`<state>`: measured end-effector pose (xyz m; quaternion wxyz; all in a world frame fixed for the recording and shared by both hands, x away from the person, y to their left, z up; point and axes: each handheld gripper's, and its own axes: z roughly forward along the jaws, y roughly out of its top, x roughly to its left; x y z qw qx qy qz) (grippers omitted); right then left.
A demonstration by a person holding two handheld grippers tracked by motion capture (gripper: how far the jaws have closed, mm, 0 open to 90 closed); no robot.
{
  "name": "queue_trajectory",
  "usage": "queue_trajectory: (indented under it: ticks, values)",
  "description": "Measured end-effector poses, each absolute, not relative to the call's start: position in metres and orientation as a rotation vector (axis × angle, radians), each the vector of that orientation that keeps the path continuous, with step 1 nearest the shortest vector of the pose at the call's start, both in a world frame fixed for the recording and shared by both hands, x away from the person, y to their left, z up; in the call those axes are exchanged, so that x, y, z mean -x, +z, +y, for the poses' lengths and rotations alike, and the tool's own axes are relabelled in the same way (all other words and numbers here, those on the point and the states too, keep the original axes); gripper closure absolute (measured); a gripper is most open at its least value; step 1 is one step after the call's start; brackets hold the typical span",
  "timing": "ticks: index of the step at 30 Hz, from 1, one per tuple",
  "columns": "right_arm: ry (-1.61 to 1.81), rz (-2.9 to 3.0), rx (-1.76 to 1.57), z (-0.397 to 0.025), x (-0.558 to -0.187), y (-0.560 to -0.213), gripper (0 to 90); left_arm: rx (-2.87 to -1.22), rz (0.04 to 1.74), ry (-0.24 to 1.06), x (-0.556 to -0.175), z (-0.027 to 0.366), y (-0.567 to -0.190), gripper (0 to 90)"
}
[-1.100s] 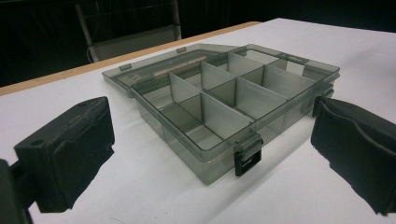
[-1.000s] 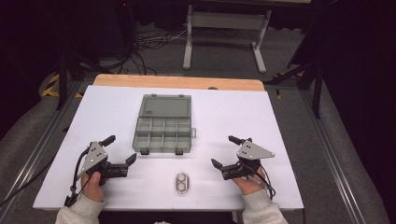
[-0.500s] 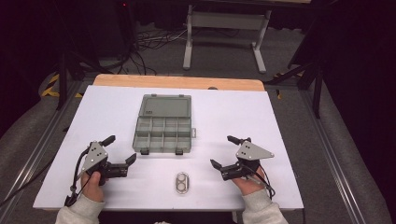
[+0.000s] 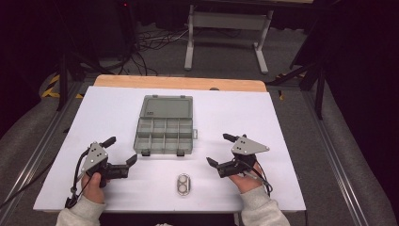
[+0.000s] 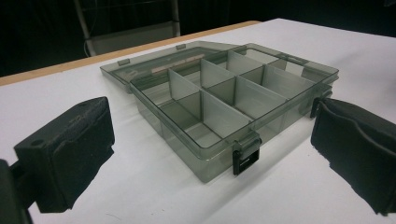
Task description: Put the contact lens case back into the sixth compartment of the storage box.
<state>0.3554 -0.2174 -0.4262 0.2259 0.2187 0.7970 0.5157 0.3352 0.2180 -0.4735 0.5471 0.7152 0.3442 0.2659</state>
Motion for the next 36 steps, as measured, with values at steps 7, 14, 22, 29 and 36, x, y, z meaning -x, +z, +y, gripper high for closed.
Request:
queue_trajectory:
  ticks: [7, 14, 22, 29, 36]
  values:
    - [1.430, 2.218, -0.549, -0.204, -0.361, -0.419, 0.9, -1.698, 0.811, 0.599, -0.335, 0.219, -0.473, 0.3]
    - [1.436, 2.241, -0.515, -0.193, -0.366, -0.413, 0.8, -1.693, 0.811, 0.584, -0.335, 0.220, -0.473, 0.3]
    - [1.445, 2.291, -0.471, -0.176, -0.373, -0.409, 0.8, -1.704, 0.805, 0.581, -0.335, 0.220, -0.473, 0.3]
    - [1.446, 2.304, -0.446, -0.168, -0.376, -0.407, 0.8, -1.712, 0.802, 0.586, -0.335, 0.219, -0.473, 0.3]
    - [1.445, 2.317, -0.417, -0.160, -0.378, -0.405, 0.8, -1.714, 0.802, 0.590, -0.335, 0.219, -0.473, 0.3]
